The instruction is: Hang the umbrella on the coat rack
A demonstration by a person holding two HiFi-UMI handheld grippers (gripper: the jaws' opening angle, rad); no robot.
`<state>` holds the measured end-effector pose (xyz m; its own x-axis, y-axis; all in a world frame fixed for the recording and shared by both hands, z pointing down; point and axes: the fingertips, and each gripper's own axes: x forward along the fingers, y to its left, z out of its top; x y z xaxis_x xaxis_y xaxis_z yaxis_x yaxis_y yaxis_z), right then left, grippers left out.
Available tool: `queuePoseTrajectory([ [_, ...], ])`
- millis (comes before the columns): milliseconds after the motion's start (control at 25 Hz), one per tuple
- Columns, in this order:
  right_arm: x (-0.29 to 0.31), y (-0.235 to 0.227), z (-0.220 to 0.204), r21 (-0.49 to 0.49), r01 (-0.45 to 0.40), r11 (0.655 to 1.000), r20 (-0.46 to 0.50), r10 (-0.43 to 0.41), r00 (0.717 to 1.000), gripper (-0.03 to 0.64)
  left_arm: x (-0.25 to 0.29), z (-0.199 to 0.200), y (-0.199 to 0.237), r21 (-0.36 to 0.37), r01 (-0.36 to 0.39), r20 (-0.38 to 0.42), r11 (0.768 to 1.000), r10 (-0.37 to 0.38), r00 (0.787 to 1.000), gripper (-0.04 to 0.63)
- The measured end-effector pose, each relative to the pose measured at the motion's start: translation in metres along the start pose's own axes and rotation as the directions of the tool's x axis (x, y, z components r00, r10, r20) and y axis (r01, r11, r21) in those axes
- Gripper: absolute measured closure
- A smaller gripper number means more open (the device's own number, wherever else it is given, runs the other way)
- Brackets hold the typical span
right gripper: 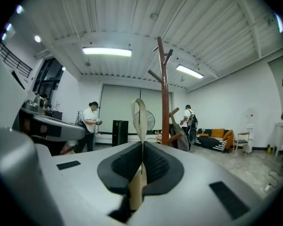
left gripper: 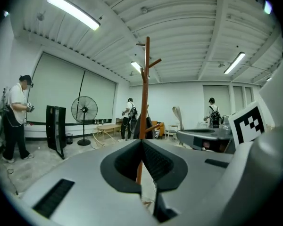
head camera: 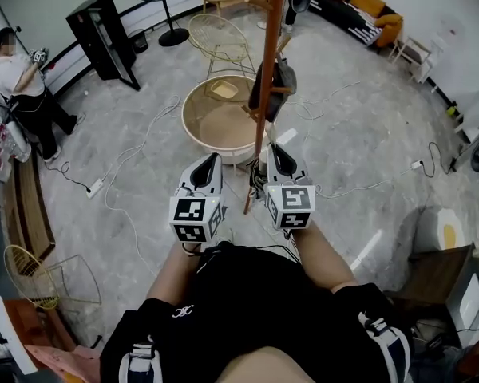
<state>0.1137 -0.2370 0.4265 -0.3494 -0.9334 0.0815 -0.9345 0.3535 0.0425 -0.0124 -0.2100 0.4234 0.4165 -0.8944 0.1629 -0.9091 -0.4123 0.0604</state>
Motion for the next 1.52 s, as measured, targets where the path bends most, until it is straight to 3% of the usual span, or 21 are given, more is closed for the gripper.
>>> queuePoseTrajectory([
  [200,0.072,0.005,-0.021,-0.066,0.091,0.994,-0.086,-0.097,0.992,0.600,0.051,0.009,0.061,-0.013,0.052,0.002,0.999,-0.052,0.999,0.577],
  [320,0.107,0.004,-0.039,-0.166,0.145,0.976,-0.135,-0.168,0.977,0.600,0.079,0.008,0.089,-0.030,0.076,-0.008,0.997,-0.076,0.997,0.577],
  [600,0.165,-0.008,-0.093,-0.399,0.249,0.882,-0.221,-0.357,0.908,0.600,0.126,-0.004,0.135,-0.037,0.133,-0.038,0.990,-0.134,0.990,0.577],
  [880,0.201,-0.024,-0.123,-0.552,0.317,0.771,-0.263,-0.522,0.811,0.600,0.156,-0.007,0.166,-0.035,0.193,-0.061,0.980,-0.195,0.979,0.577],
  [1000,0.213,-0.028,-0.130,-0.600,0.319,0.734,-0.262,-0.556,0.789,0.601,0.168,-0.010,0.176,-0.037,0.215,-0.070,0.976,-0.217,0.974,0.577],
  [1240,0.231,-0.037,-0.148,-0.634,0.301,0.712,-0.305,-0.588,0.749,0.601,0.186,-0.018,0.186,-0.055,0.239,-0.086,0.969,-0.243,0.966,0.577],
  [1360,0.239,-0.039,-0.151,-0.663,0.288,0.691,-0.303,-0.600,0.741,0.600,0.195,-0.017,0.189,-0.061,0.252,-0.087,0.966,-0.257,0.963,0.577],
  [1520,0.246,-0.031,-0.145,-0.729,0.261,0.633,-0.262,-0.610,0.748,0.601,0.201,-0.013,0.197,-0.065,0.256,-0.081,0.965,-0.261,0.962,0.577],
])
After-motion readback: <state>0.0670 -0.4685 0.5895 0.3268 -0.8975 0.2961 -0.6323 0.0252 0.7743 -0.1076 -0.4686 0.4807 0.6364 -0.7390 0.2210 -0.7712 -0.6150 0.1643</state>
